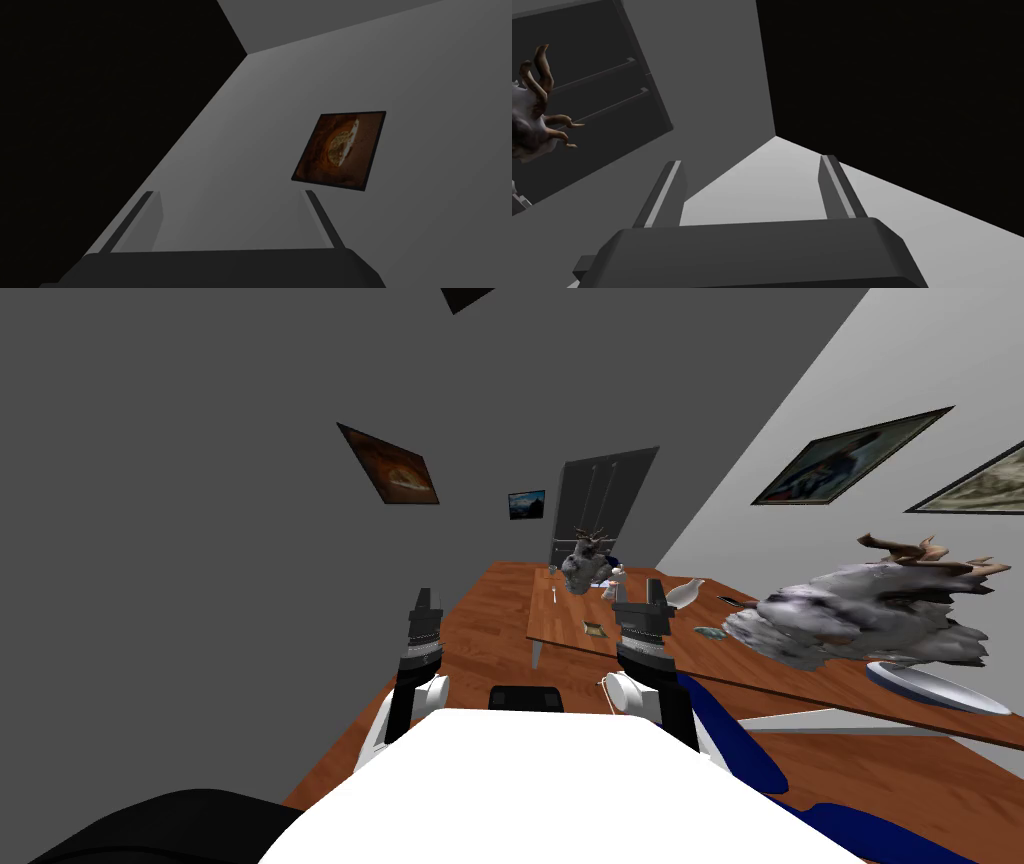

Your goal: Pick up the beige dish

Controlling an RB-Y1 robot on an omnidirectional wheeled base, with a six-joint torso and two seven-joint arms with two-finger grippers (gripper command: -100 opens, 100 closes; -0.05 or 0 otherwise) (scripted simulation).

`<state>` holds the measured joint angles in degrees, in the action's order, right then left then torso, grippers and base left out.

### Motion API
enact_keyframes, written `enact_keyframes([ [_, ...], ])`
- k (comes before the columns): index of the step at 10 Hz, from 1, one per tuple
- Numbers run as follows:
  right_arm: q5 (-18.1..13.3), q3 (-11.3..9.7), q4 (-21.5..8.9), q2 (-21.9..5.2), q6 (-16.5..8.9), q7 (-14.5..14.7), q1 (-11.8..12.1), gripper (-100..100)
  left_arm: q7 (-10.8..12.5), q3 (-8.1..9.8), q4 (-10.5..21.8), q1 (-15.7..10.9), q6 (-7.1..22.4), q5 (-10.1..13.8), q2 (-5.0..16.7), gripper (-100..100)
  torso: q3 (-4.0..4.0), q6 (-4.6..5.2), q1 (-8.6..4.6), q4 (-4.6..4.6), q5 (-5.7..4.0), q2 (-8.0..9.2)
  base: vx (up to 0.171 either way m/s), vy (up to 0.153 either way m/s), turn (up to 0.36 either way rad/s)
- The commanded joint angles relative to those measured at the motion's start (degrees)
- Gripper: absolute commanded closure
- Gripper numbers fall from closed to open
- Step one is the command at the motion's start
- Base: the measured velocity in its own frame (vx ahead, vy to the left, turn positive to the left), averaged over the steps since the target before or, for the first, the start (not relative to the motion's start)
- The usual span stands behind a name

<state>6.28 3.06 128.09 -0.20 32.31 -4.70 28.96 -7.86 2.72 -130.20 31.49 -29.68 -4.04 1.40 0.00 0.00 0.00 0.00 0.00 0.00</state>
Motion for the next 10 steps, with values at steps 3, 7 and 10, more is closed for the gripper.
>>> enact_keyframes([
  [3, -3.92, -1.79, -1.86, -4.81, 0.48, -0.48, -0.9, -100, 0.0, 0.0, 0.0, 0.0, 0.0, 0.0, 0.0, 0, -0.01, 0.0, 0.06, 0.0, 0.01, -0.03, 0.005, 0.022, 0.002],
  [7, -10.82, -4.25, -5.56, -11.55, 0.99, -1.17, -3.04, -100, 0.0, 0.0, 0.0, 0.0, 0.0, 0.0, 0.0, 0, -0.04, 0.0, 0.1, -0.01, 0.02, -0.06, 0.012, 0.032, 0.013],
  [10, -15.45, -5.62, -8.14, -15.55, 1.21, -1.52, -4.51, -100, 0.0, 0.0, 0.0, 0.0, 0.0, 0.0, 0.0, 0, -0.03, 0.0, 0.08, -0.01, 0.02, -0.04, 0.008, 0.027, 0.019],
])
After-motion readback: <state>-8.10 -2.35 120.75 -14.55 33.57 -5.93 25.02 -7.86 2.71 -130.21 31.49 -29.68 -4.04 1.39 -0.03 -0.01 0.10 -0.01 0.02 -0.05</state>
